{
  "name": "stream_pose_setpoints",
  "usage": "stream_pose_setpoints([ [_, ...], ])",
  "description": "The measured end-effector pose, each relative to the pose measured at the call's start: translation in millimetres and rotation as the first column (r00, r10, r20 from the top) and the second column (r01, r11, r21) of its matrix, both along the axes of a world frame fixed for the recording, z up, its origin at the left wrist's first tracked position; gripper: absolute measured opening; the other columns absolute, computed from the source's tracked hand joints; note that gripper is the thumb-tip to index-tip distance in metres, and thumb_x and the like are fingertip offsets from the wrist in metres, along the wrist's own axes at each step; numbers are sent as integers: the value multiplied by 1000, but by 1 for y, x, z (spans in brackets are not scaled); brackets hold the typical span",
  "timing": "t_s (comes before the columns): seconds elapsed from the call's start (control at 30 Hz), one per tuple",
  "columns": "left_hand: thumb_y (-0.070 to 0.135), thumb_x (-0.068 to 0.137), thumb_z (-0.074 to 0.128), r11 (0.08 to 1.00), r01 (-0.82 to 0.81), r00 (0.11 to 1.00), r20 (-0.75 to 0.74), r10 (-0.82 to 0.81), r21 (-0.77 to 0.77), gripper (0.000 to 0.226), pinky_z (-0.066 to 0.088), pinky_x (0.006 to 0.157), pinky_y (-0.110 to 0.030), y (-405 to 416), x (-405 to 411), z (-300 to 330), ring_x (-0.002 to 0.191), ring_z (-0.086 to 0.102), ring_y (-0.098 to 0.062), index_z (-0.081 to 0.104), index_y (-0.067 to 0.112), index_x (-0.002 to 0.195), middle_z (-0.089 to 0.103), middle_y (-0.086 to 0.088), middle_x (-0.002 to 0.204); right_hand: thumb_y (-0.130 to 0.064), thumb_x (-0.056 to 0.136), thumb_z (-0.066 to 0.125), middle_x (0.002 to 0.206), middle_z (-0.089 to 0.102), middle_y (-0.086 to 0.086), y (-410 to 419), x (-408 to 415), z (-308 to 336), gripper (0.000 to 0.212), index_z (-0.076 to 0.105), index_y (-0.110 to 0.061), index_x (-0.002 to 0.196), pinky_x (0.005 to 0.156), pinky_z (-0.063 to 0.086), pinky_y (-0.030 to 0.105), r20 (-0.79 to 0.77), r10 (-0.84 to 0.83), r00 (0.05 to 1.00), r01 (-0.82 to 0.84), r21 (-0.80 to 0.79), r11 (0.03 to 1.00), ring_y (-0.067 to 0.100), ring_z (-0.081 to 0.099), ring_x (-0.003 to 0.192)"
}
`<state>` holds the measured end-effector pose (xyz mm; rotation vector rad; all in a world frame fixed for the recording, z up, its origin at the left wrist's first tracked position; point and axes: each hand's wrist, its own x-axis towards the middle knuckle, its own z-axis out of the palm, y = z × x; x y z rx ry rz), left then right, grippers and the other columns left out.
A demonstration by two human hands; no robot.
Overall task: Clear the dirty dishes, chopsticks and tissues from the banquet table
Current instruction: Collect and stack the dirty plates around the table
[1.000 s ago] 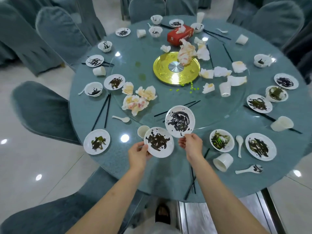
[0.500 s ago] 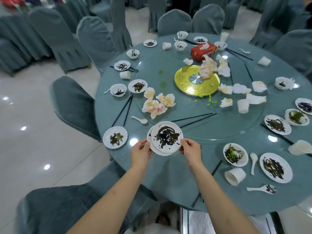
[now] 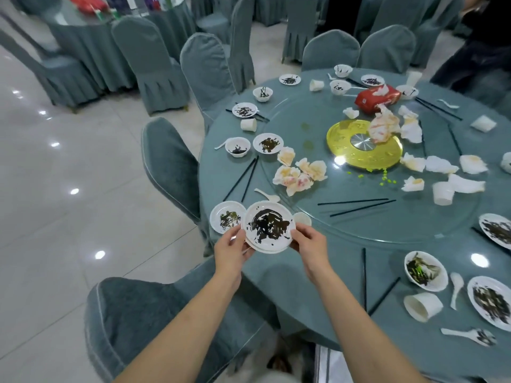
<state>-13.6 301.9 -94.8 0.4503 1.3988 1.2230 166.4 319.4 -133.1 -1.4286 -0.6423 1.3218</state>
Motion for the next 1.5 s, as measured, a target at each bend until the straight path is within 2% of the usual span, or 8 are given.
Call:
stream_pose_setpoints([
  [0.2,12,102,61,999,30,1000,-3,-30,13,29,63,81,-37,-15,-65,5,102,74,-26,63,12,131,75,-9,113,4,93,62,94,78,7,-16,-70,14,20,75,-8,101,84,61,35,13,-4,1000,4,12,1000,16,71,83],
  [0.4,8,101,61,996,71,997,4,-71,47,28,63,83,-44,-34,-166,22,100,75,-28,64,10,129,75,-11,114,1,93,66,103,77,12,-39,-166,33,21,72,-3,112,85,62,35,39,-39,998,39,22,999,23,70,90],
  [0.57,6,102,59,993,74,996,-49,-70,90,32,64,71,-33,-55,-254,45,89,76,-21,60,20,130,74,-9,109,-6,95,67,105,77,9,-57,-253,48,17,74,-9,110,82,61,36,22,-71,997,71,18,997,24,71,92],
  [0.7,5,102,58,987,88,994,-83,-78,134,32,62,69,-32,-74,-321,57,89,77,-22,64,19,129,75,-12,108,-5,94,66,99,78,9,-72,-318,58,16,75,-8,107,78,58,35,9,-78,997,78,31,997,21,68,85],
  [0.83,6,103,56,981,105,991,-97,-91,161,30,62,71,-31,-88,-372,65,94,76,-21,64,19,130,77,-10,106,-5,93,67,98,78,12,-82,-364,67,15,75,-9,105,86,59,44,27,-40,999,38,51,998,26,68,87],
  [0.97,6,103,55,983,96,993,-83,-83,159,32,61,71,-29,-88,-401,66,94,76,-20,62,19,132,77,-11,107,-6,93,66,100,78,12,-77,-393,75,17,76,-10,106,87,60,42,46,-23,999,20,64,998,30,71,93],
  [1.2,5,101,60,979,106,994,-37,-101,172,34,61,67,-29,-60,-432,68,91,77,-21,59,16,133,75,-14,109,-3,95,63,101,77,14,-50,-427,76,17,74,-7,106,77,57,31,25,-54,998,52,67,996,22,69,86],
  [1.5,5,102,58,975,191,981,-57,-185,110,36,61,70,-29,27,-449,41,92,77,-20,56,18,135,77,-11,105,-7,93,65,101,78,11,27,-442,33,16,76,-12,104,90,60,45,11,-129,992,129,-1,992,29,70,93],
])
